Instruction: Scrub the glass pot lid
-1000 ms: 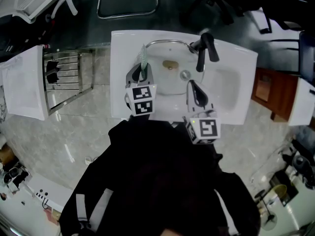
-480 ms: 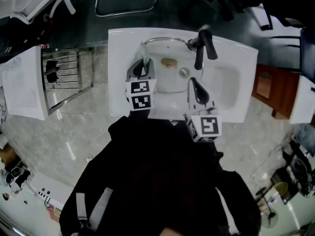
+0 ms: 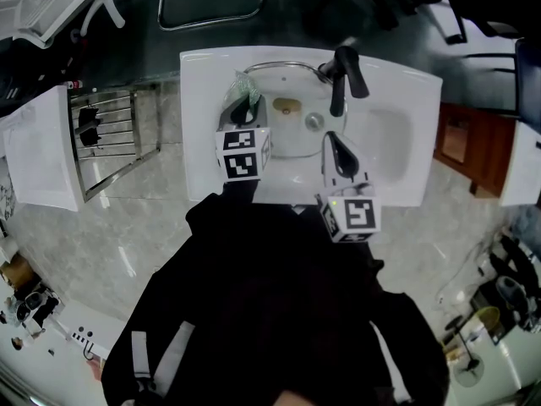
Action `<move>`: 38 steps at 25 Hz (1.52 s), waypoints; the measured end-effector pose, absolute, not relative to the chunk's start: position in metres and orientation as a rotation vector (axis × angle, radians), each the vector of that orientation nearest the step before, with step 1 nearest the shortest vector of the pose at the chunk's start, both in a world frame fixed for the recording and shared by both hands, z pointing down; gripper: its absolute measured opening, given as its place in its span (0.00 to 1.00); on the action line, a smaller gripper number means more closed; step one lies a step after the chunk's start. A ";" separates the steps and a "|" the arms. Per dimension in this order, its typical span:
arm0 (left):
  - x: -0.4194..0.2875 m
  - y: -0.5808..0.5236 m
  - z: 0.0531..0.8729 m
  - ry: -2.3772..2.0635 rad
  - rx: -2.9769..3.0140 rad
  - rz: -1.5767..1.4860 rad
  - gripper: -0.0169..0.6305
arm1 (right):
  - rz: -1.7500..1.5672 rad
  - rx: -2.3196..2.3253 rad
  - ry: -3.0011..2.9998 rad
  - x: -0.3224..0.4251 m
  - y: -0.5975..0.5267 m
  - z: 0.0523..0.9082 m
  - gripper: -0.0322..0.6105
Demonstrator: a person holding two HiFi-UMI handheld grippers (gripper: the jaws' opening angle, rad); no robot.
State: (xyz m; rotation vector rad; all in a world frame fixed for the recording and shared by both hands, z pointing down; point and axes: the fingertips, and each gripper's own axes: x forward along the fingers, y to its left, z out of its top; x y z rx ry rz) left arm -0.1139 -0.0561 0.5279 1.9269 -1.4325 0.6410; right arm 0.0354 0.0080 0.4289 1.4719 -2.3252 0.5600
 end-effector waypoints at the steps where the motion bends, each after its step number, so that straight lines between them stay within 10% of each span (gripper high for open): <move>1: -0.113 -0.057 0.528 -1.426 1.928 0.640 0.12 | 0.557 1.473 -2.324 0.036 0.008 0.430 0.05; 38: -0.078 -0.071 0.528 -1.335 2.003 0.618 0.12 | 0.591 1.502 -2.300 0.044 0.017 0.435 0.05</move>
